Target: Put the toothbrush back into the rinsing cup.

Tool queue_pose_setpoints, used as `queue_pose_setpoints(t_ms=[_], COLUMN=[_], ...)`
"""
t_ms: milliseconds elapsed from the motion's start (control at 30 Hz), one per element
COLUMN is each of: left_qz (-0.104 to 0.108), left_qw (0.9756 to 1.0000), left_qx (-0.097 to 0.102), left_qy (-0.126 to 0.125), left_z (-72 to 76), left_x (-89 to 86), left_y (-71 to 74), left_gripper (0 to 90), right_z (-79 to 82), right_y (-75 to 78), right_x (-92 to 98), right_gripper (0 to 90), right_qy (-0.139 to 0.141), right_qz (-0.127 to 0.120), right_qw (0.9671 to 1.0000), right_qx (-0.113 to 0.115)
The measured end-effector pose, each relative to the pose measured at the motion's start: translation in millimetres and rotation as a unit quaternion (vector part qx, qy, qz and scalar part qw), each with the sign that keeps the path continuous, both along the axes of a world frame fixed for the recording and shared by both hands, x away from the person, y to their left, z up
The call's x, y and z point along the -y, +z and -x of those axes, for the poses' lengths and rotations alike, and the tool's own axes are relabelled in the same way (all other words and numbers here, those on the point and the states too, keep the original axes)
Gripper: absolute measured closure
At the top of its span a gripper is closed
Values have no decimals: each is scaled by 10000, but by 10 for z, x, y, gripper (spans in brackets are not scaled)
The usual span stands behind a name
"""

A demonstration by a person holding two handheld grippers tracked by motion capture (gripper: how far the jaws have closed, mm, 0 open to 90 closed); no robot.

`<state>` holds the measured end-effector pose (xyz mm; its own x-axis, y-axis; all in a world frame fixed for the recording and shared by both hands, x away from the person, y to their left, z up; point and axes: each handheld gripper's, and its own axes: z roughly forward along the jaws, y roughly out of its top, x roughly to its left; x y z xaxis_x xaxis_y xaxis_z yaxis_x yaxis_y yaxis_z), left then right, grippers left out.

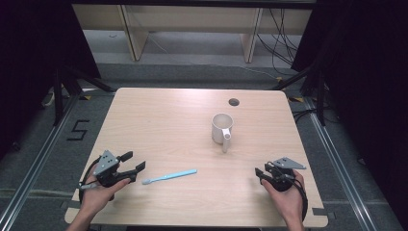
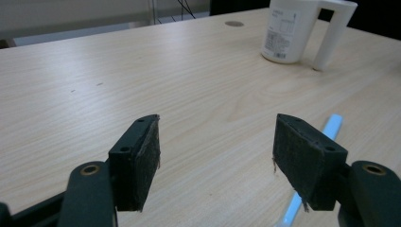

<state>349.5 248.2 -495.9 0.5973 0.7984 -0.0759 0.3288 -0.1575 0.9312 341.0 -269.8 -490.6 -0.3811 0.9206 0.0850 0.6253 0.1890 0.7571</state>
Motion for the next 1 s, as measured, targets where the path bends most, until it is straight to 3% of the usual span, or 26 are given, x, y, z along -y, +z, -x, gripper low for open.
queue_pose_setpoints(t_ms=[67,100,133,200,267,300,333,367,400,433,467,500,567,600,667,700,733,767,800,833,867,900,933,967,1000], left_qz=[-114,-262,-262,-516,-607,-678,-792,-1045,-1045,-1208,-1316,-1316,-1400,-1563,-1544,-1544,-1583,-1756,-1819,-1819,-1950,-2173,-2173,-2266,-2617], left_qw=[9999,9993,9993,9975,9964,9953,9937,9895,9895,9857,9835,9835,9812,9771,9743,9743,9719,9646,9622,9622,9574,9475,9475,9424,9210], left_qx=[-68,-160,-160,-335,-412,-471,-543,-674,-674,-735,-757,-757,-816,-854,-935,-935,-947,-1014,-1028,-1028,-1074,-1163,-1163,-1216,-1413], left_qy=[-97,-219,-219,-353,-425,-513,-570,-735,-735,-919,-984,-984,-1049,-1163,-1346,-1346,-1464,-1687,-1748,-1748,-1837,-2038,-2038,-2140,-2517], left_z=[-10,-26,-26,-55,-72,-88,-96,-112,-112,-135,-145,-145,-166,-193,-208,-208,-219,-243,-251,-251,-263,-293,-293,-306,-342], left_x=[12,41,41,94,112,138,167,209,209,264,274,274,300,320,348,348,355,373,379,379,391,406,406,420,426], left_y=[24,57,57,112,125,130,135,147,147,166,189,189,229,281,316,316,332,367,373,373,385,403,403,405,427], left_gripper=[321,321,321,321,321,321,321,320,317,311,309,309,309,309,309,309,309,308,309,309,309,312,312,312,309], right_z=[-6,-14,-14,0,4,-9,-10,6,6,25,14,14,20,26,32,34,34,49,56,56,41,39,39,32,30], right_y=[-3,17,17,29,28,28,22,35,35,56,56,56,65,73,69,67,67,81,82,82,83,86,86,86,75], right_x=[-11,-9,-9,-23,-25,6,8,9,9,-15,-7,-7,-23,-31,-38,-39,-39,-60,-78,-78,-63,-70,-70,-66,-77], right_gripper=[543,528,528,511,512,520,529,549,549,565,571,571,581,588,600,605,605,606,608,608,610,611,611,612,614], right_qy=[20,137,137,68,54,161,178,146,146,109,177,177,194,227,258,289,289,259,207,207,292,256,256,311,341], right_qz=[32,247,247,229,188,334,302,370,370,336,369,369,420,461,470,501,501,471,391,391,488,437,437,460,456], right_qw=[10000,9996,9996,9997,9998,9993,9993,9992,9992,9994,9992,9992,9989,9987,9986,9983,9983,9986,9990,9990,9984,9987,9987,9984,9984], right_qx=[35,93,93,-38,-95,76,106,96,96,1,35,35,-20,-42,19,96,96,18,-31,-31,58,24,24,34,47])
